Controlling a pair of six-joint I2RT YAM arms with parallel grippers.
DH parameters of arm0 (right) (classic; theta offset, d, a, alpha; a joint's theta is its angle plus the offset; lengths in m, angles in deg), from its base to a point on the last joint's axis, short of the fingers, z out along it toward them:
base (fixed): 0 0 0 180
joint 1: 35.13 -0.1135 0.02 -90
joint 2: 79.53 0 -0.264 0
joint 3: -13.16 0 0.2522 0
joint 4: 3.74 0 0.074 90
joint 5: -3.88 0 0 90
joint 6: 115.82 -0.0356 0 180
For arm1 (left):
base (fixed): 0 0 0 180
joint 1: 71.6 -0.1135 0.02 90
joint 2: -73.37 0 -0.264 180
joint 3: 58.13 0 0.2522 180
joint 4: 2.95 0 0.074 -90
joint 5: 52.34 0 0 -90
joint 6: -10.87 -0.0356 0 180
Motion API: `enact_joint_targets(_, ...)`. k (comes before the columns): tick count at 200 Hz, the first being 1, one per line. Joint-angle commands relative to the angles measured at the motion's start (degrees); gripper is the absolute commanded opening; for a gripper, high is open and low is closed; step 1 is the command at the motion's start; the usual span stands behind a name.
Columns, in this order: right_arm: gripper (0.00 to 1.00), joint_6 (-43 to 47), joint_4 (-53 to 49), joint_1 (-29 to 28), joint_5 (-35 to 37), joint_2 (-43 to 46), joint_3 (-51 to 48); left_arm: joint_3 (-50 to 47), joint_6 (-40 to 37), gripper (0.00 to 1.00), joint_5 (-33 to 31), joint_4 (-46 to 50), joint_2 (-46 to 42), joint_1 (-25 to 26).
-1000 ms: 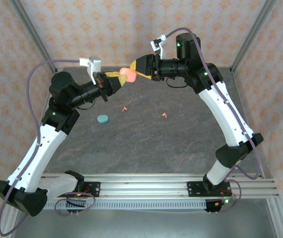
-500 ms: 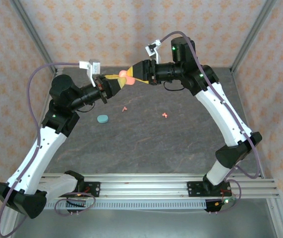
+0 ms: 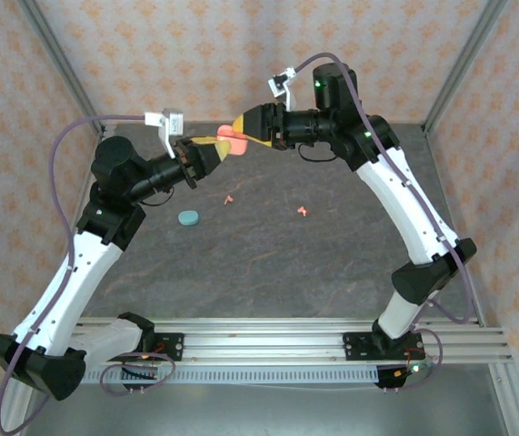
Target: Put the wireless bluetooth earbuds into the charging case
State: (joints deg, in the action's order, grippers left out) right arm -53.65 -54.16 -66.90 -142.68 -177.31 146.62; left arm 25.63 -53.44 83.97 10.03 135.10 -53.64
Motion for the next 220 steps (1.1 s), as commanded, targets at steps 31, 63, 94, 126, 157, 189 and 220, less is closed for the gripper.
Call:
enact_joint_targets(31, 0.61, -2.37, -4.33, 1.34, 6.46, -2.51, 1.13, 0.84, 0.53, 0.0, 1.34, -3.83, -1.84, 0.19)
enact_joint_targets(63, 0.66, -8.25, -2.08, 3.95, 4.6, 0.06, -2.34, 0.85, -0.52, 0.0, 0.35, -2.88, -1.64, 0.19)
enact_joint_targets(94, 0.71, -16.33, 7.55, 5.23, 2.99, 5.62, -9.99, 0.93, -2.54, 0.0, -1.8, -2.28, -1.23, 0.23)
enact_joint_targets(126, 0.72, -25.35, 15.56, 5.01, 2.24, 8.52, -16.18, 1.09, -2.25, 0.0, -3.35, -5.61, 0.92, 0.19)
enact_joint_targets(157, 0.73, -29.73, 18.42, 3.96, 2.25, 8.49, -16.57, 2.43, -2.24, 0.0, -3.76, -7.62, 3.74, 0.34)
enact_joint_targets(189, 0.73, -32.25, 20.39, 2.7, 2.44, 8.06, -16.58, 4.32, -2.14, 0.0, -3.9, -9.7, 6.9, 0.69)
enact_joint_targets(220, 0.73, -32.71, 20.34, 1.8, 2.53, 7.79, -17.61, 6.21, -1.66, 0.0, -4.03, -11.55, 9.57, 1.03)
